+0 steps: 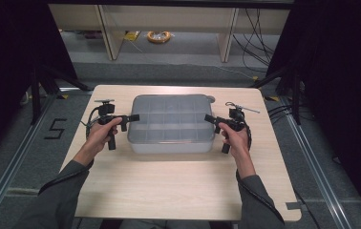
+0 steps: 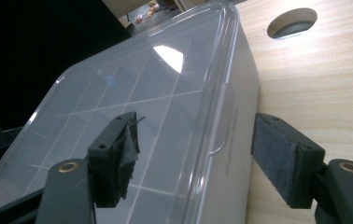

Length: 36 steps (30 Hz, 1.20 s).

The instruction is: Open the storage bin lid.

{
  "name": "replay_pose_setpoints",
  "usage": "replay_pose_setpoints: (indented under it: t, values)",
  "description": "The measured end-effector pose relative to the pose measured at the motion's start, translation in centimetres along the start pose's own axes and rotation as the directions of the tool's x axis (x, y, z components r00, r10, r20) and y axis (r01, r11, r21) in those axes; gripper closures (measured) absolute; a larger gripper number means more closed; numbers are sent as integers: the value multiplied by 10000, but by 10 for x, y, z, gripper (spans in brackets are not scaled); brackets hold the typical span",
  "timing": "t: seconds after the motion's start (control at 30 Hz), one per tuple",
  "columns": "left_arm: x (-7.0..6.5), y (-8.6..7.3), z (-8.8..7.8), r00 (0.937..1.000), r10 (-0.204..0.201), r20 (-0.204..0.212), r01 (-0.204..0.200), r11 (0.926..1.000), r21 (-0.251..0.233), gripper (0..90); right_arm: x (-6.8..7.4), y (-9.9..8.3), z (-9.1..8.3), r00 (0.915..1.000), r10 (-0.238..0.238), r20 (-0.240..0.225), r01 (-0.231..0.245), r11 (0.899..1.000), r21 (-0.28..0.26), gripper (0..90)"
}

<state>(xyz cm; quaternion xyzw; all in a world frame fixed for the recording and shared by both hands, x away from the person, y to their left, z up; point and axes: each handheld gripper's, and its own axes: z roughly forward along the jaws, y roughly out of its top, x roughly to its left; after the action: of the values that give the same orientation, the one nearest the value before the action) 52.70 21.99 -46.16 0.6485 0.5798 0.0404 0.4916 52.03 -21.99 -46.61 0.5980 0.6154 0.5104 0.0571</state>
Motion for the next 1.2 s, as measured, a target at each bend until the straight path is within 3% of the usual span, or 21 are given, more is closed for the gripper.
replay_pose_setpoints:
  t: [0.07,0.1,0.13,0.2,0.23,0.27,0.33,0.4,0.47,0.5,0.6,0.73,0.83,0.87,0.9,0.93,0.97,1.0,1.03,1.17,1.2]
  values:
    - [1,0,2,10000,-27,-43,26,10000,-8,279,3,-1,2,9998,186,-91,-184,9997,153,364]
    - [2,-1,3,10000,27,-55,-27,10000,-7,307,7,-1,2,9978,645,-141,-639,9974,346,375]
    - [2,-1,4,10000,-2,19,1,10000,26,307,7,-1,2,9978,645,-141,-639,9974,346,375]
    - [3,-2,6,9998,-165,121,164,9998,78,319,5,0,5,9996,142,-251,-140,9999,99,384]
    - [4,-3,6,9997,-165,164,163,9998,116,328,5,0,5,9993,240,-296,-237,9997,98,392]
    - [3,-4,7,9996,-170,208,167,9997,157,356,3,0,6,9997,-116,-225,115,9999,-35,402]
    - [2,-4,7,9995,-102,296,96,9997,217,376,3,0,6,9996,-239,-158,237,9997,-66,407]
    - [0,-4,7,9999,89,147,-91,9999,116,390,4,0,5,9998,-119,-127,118,9999,-83,426]
    - [-1,-5,6,9999,-6,124,3,9999,162,399,3,0,4,9999,-143,-91,141,9997,-174,446]
    - [0,-5,6,10000,-20,75,19,9999,117,405,6,0,3,9999,148,-34,-148,9998,-110,458]
    - [-1,-6,6,10000,82,-22,-82,9999,90,427,10,0,1,9994,328,69,-327,9992,-231,485]
    - [-3,-4,2,10000,61,-7,-61,10000,-55,438,15,3,-5,9999,52,159,-44,9988,-496,515]
    - [-5,-3,-2,10000,-22,76,23,9997,-229,457,18,5,-10,9994,253,-233,-270,9967,-761,552]
    - [-6,-2,-4,9999,-58,90,61,9995,-309,462,16,6,-10,9990,-380,-220,357,9947,-968,557]
    - [-8,-2,-6,10000,9,50,-7,9993,-384,462,24,6,-13,9990,173,-415,-203,9970,-744,564]
    - [-9,-1,-7,10000,92,4,-91,9990,-447,460,23,6,-12,9984,-445,-348,410,9946,-955,564]
    - [-10,-1,-9,10000,69,34,-67,9982,-595,464,27,6,-14,9992,-175,-347,145,9962,-864,565]
    - [-10,-1,-10,9999,62,81,-57,9981,-618,475,25,7,-14,9980,-575,-252,546,9931,-1033,568]
    - [-11,0,-12,9998,-46,184,58,9977,-681,489,30,7,-18,9994,-57,-339,25,9956,-935,573]
    - [-17,1,-22,9996,33,293,-3,9948,-1023,523,27,7,-21,9986,-187,-490,134,9942,-1069,581]
    - [-18,2,-25,9996,209,198,-186,9937,-1103,523,28,8,-22,9986,-91,-520,34,9942,-1072,582]
